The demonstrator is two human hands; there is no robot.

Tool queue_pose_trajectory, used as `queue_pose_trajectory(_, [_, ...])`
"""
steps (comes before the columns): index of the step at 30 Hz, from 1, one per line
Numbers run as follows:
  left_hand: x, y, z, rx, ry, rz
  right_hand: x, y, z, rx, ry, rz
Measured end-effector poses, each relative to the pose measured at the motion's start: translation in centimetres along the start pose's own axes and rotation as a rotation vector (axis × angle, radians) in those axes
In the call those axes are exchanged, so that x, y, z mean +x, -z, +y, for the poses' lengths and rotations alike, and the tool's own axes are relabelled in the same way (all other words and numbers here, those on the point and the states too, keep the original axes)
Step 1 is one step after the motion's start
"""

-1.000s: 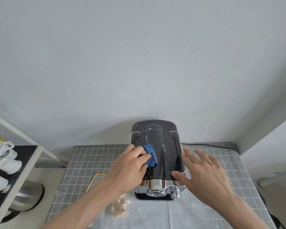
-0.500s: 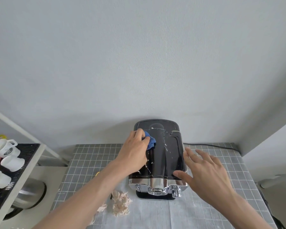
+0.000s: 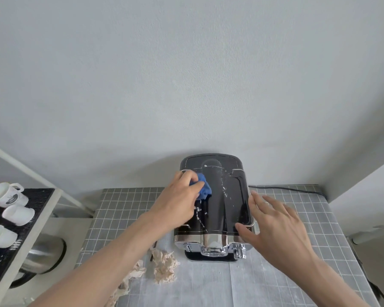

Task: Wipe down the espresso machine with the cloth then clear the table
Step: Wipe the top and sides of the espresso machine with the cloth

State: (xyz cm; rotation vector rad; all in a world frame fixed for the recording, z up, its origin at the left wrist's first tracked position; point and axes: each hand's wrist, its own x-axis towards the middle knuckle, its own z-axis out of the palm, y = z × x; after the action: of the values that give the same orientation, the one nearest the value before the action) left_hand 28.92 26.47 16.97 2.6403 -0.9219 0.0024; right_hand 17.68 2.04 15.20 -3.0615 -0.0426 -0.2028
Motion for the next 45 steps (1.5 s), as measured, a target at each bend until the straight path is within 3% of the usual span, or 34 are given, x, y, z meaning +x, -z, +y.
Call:
queue_pose_trajectory(5, [2.0, -0.4, -1.4, -0.249, 0.119, 0.074, -0.3, 0.2, 0.4, -0.030, 0.009, -0.009])
queue_pose_trajectory(15, [-3.8, 2.0, 1.0, -0.278, -0.194, -0.180, -0.1, 0.1, 0.4, -0.030, 0.007, 0.013])
queue_pose_trajectory(19, [-2.3, 1.2, 0.7, -0.156, -0.266, -0.090, 0.0, 0.2, 0.6, -0.003, 0.010, -0.006])
queue_pose_trajectory(23, [3.1, -0.1, -1.0, -0.008, -0.147, 0.036, -0.1, 0.3, 0.4, -0.001, 0.003, -0.012])
queue_pose_trajectory(28, [5.6, 0.1, -1.4, -0.006, -0.099, 0.004, 0.0, 0.7, 0.3, -0.031, -0.007, -0.013])
queue_pose_trajectory(35, [-2.3, 0.2, 3.3, -0.195, -0.400, -0.124, -0.2, 0.4, 0.4, 0.001, -0.005, 0.005])
queue_pose_trajectory(40, [0.8, -0.5, 2.4, -0.038, -0.421, -0.096, -0.2, 0.2, 0.3, 0.016, -0.013, 0.007])
queue_pose_trajectory(45, [6.4, -1.0, 0.9, 0.141, -0.284, -0.013, -0.4, 0.1, 0.1, -0.006, -0.035, -0.001])
